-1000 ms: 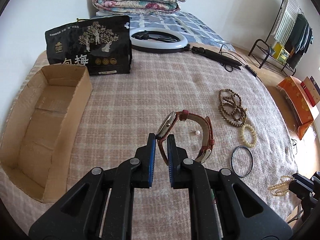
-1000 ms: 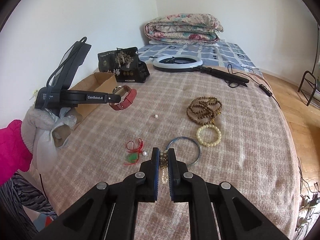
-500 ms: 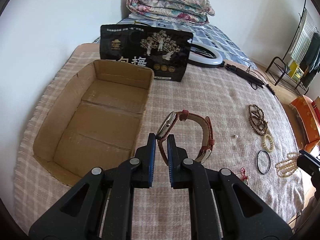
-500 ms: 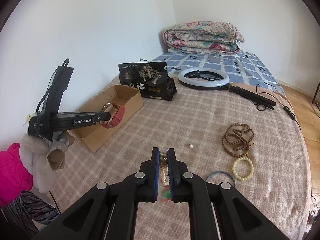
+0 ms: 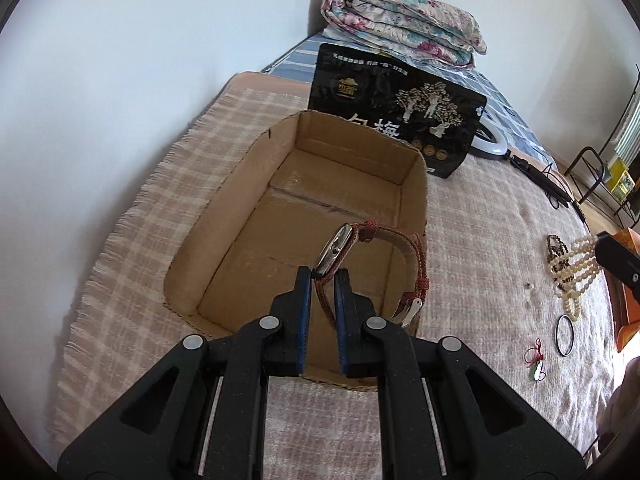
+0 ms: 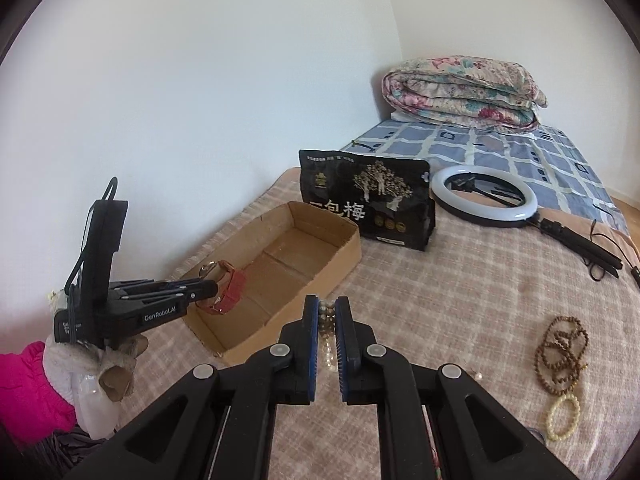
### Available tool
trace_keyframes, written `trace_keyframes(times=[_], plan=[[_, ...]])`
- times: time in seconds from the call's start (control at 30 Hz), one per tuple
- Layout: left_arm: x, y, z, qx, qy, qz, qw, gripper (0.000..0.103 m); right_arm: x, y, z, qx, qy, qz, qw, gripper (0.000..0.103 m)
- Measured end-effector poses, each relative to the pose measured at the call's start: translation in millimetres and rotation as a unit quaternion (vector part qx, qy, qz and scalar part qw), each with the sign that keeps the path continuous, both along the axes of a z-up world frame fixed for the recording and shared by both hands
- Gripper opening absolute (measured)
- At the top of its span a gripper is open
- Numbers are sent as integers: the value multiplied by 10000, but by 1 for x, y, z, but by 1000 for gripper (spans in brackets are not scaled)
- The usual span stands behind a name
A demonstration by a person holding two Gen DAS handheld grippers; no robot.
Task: Organize jewelry
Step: 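Carry the watch with the left gripper while the right gripper carries the pearls toward the box, then open the left gripper over the box while the right gripper releases the pearls inside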
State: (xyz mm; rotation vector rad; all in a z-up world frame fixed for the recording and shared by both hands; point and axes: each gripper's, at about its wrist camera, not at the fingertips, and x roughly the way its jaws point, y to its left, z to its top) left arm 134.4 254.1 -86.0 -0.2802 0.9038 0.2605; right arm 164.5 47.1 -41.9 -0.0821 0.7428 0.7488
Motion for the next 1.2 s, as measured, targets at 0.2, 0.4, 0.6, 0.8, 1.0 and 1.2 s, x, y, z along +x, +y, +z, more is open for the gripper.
trace_keyframes(times=[0.2, 0.4, 0.6, 0.8, 1.0, 1.2], plan=[[-5, 14, -9, 27, 93, 70, 9999, 9, 18, 39, -13, 78, 130, 179, 9997, 6], [-7, 23, -13, -20, 121, 121, 9999, 9, 27, 69, -21, 229, 228, 347, 9989, 6], [-6, 29, -21, -54, 216, 163, 9996, 9, 30, 92, -33, 284, 362, 517, 9976, 6], [-5, 33, -22, -55, 222, 179, 9996, 9, 37, 107, -45, 279, 490, 624, 9965, 6], [-2, 37, -25, -33, 229, 224, 9995, 24, 39, 109, -51, 244, 478, 578, 9969, 39], [-2, 36, -19, 111, 141, 241, 9995, 41, 42, 104, -50, 222, 448, 400, 9980, 56]])
